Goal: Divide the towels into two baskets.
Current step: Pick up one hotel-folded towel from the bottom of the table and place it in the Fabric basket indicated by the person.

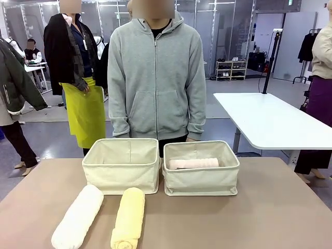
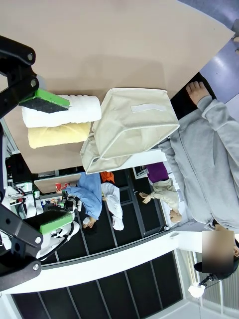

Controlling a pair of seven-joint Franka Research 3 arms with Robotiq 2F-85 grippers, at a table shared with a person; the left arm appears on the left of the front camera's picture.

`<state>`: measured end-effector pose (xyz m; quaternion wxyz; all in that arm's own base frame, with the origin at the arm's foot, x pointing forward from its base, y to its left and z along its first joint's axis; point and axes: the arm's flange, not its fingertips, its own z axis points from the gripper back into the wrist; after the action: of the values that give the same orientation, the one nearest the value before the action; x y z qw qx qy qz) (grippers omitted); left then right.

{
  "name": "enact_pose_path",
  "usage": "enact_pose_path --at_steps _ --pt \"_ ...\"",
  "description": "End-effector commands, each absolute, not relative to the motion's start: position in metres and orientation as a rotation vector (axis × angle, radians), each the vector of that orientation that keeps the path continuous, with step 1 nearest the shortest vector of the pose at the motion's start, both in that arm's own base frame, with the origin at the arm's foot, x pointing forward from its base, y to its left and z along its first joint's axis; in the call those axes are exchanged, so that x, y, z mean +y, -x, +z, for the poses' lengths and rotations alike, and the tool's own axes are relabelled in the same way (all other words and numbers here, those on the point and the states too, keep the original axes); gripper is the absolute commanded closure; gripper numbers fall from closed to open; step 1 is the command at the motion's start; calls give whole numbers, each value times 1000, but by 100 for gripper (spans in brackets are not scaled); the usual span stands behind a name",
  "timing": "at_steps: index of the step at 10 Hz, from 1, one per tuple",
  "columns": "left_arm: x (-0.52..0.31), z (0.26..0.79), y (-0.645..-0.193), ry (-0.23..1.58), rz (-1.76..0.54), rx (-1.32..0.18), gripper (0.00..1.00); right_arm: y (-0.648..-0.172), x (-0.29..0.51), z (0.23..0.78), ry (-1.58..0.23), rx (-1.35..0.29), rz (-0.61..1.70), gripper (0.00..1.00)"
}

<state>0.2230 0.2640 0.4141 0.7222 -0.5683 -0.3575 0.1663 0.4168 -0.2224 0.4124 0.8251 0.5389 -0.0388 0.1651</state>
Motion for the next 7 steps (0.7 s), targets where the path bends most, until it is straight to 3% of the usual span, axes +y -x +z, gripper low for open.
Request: enact_pose_path --at_steps 1,5,7 --pt "265 417 -220 1263 357 -797 0 -414 -259 409 -1278 -157 299 0" --pt "265 417 -220 1263 357 -797 0 -358 -323 374 -1359 -243 110 0" --pt "265 417 -220 1263 357 -797 0 -373 -306 378 -1344 -182 158 0"
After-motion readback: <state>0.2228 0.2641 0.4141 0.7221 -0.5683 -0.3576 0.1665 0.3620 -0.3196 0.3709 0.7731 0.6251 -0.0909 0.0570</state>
